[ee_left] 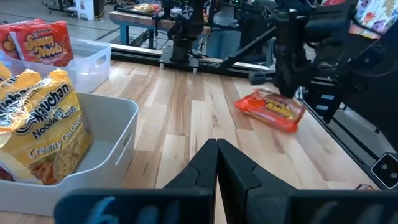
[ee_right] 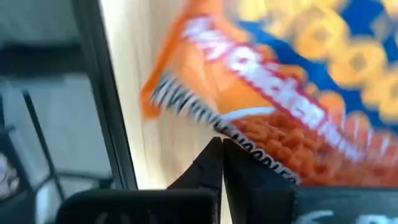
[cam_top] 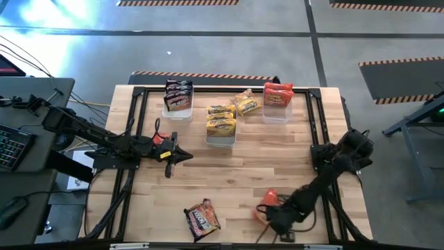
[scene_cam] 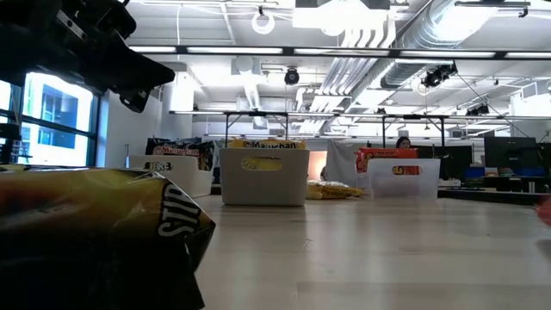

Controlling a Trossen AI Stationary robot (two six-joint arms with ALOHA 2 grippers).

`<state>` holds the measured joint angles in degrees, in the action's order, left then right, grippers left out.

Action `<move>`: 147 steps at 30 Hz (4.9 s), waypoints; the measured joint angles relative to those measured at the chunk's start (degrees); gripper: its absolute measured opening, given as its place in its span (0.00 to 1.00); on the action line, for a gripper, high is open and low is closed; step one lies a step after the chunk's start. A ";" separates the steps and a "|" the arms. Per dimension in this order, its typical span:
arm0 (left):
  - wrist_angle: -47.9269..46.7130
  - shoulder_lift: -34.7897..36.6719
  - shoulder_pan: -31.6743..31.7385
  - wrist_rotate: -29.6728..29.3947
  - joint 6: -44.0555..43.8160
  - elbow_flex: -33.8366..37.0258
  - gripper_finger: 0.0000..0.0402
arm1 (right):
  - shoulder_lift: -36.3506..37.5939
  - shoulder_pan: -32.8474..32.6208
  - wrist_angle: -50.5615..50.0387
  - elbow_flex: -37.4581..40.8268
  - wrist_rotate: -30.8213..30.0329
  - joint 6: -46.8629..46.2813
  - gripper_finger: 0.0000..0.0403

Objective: Sort Maruchan noodles
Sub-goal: Put the bottom orange noodle pack into the transparent bin

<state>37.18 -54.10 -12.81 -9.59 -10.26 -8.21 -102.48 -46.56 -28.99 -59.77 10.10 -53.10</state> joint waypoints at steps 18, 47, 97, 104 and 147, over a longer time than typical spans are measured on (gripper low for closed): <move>-0.41 -1.25 -3.83 -0.36 -6.38 -0.80 0.00 | -2.97 18.76 10.90 -0.82 -18.89 18.85 0.01; -0.87 -47.46 -6.14 -2.96 -25.38 -30.07 0.26 | 4.22 20.51 21.43 11.98 -31.21 17.29 0.00; -0.75 -51.41 -4.42 12.43 -52.65 -31.03 0.45 | 7.96 18.58 26.94 21.64 -29.42 6.22 0.00; 0.98 -59.34 -4.45 18.22 -45.19 -39.09 0.50 | 7.91 18.58 27.98 21.70 -29.37 7.06 0.00; -6.31 -62.49 -8.60 8.79 5.98 -43.60 0.03 | 7.89 18.58 29.85 21.68 -29.63 9.66 0.00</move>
<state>30.87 -116.58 -21.41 -0.80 -4.29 -51.80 -94.59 -27.99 0.86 -38.09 -19.53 -43.44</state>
